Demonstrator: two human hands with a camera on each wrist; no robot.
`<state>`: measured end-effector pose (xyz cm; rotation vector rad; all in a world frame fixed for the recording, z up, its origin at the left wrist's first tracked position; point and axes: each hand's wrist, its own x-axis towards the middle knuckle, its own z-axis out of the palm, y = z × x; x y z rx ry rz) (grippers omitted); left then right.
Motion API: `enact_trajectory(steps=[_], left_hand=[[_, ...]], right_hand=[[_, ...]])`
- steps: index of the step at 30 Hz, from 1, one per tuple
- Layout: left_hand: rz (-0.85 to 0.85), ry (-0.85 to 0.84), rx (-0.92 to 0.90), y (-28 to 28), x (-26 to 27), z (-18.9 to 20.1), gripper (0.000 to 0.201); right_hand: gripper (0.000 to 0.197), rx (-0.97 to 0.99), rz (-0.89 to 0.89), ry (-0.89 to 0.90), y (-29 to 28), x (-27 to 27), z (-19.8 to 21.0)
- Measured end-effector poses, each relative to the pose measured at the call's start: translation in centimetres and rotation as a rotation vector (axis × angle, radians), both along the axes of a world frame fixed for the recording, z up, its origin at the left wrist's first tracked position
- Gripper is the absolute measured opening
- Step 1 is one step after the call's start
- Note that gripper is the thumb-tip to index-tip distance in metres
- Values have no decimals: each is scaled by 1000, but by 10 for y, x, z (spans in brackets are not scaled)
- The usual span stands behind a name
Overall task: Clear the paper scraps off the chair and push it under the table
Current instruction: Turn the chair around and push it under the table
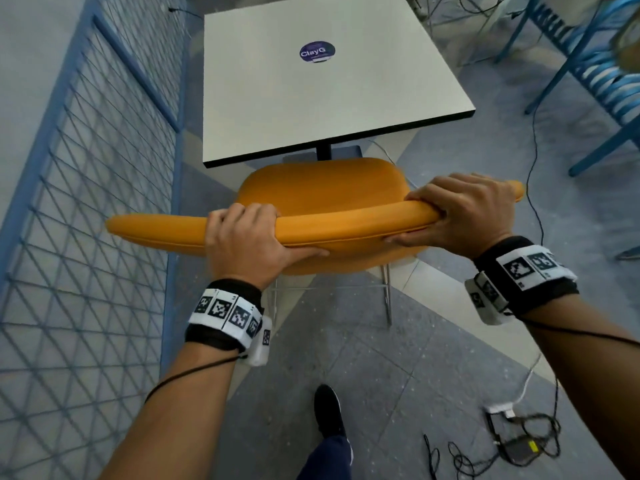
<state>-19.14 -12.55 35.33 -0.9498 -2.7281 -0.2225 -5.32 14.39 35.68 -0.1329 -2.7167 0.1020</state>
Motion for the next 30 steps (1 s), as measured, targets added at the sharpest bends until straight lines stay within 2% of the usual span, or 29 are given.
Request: enact_trajectory(steps=[8,13,19,24,27,30], left_hand=[[7,-29,4,62,-65,2,87],[57,-37,-1,105,-90,3,89],[127,-34,-39,146,-109,4,89],[142,-25,-6,148,-104,2,89],[167,-54,-2,144,-92,4,87],[233,-60,14,133,-57,-7,83]], right_hand=[[72,20,-29,-59,59,-68,5],[79,19,-11,-113,105,-108,13],[76,29,32,-169,149,-140,18],[70,31,77,-69,155,-135,14],[69,-3,127,-125,152,-131,18],[68,-63,117,-237,147,-122,26]])
